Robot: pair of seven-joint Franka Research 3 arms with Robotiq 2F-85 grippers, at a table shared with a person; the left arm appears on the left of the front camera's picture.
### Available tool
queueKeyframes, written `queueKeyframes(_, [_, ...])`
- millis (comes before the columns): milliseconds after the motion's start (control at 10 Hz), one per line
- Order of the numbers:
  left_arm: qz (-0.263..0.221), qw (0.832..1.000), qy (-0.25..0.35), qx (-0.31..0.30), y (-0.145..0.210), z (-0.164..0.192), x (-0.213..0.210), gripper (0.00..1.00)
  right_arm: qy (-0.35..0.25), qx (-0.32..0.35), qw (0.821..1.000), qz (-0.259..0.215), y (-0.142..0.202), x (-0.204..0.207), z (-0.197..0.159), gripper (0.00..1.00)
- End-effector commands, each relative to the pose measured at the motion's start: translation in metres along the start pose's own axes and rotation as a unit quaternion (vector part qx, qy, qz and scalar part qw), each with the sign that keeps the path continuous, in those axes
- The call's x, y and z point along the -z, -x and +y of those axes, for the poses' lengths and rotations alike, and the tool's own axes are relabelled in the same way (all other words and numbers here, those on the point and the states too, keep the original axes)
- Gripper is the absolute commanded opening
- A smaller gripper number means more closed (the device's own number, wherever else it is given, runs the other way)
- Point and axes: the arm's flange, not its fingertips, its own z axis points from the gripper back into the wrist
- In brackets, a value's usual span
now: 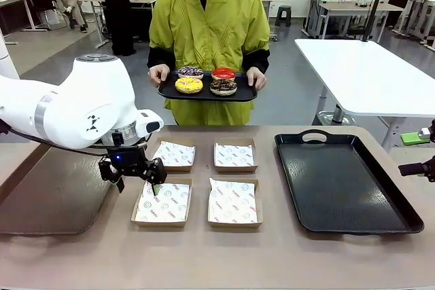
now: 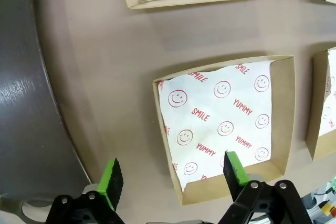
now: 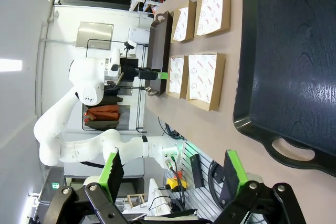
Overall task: Individually package the donuts and arrange them on the tray.
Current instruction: Pick up one Paper togo box.
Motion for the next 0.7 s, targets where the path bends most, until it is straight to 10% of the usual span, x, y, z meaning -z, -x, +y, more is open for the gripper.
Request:
queueKeyframes(0, [0.0,1.0,-0.003,0.0,0.001,0.005,0.0,1.0,-0.007,-0.004,1.0,0.0,0.0,0.001,0.0,1.0])
queueKeyframes(600, [-0.008,0.999,-0.043,-0.014,-0.003,-0.01,0.011,1.0,-0.007,-0.004,1.0,0.0,0.0,0.001,0.0,1.0])
